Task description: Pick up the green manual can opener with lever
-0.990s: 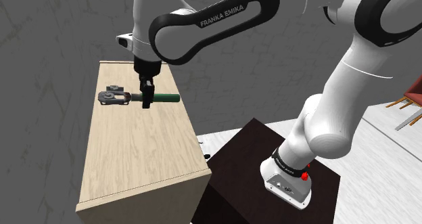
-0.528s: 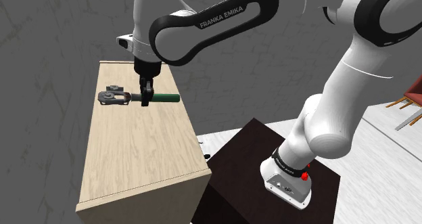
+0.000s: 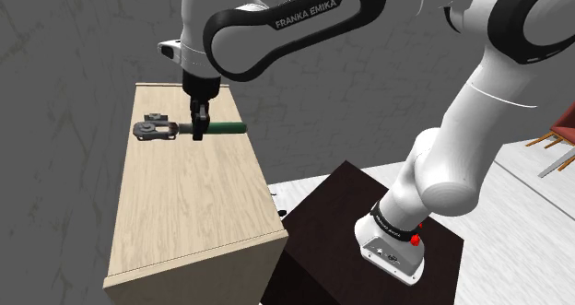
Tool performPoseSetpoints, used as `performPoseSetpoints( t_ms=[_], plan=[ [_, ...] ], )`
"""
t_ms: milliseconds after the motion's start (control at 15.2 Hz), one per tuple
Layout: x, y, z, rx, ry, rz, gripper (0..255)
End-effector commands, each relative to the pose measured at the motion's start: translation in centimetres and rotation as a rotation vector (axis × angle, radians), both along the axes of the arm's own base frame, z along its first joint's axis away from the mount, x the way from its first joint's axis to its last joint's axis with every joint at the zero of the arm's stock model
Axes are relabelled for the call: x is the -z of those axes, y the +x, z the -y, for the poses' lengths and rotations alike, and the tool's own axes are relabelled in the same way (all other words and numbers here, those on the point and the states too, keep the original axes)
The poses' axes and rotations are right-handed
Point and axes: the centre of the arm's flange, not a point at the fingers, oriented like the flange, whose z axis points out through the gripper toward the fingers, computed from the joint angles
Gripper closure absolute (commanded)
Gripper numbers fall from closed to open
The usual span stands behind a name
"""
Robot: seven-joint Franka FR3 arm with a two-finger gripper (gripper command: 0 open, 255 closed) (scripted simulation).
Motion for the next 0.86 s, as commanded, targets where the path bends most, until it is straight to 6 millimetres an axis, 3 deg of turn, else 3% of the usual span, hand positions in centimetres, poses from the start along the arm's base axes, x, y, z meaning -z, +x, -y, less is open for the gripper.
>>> performPoseSetpoints(
  t_ms=[0, 660, 792],
  plan=[
    [-1.1, 0.1, 0.0, 0.000, 0.000, 0.000, 255],
    [-6.3, 0.1, 0.0, 0.000, 0.000, 0.000, 255],
    [-6.4, 0.1, 0.0, 0.000, 0.000, 0.000, 255]
  ],
)
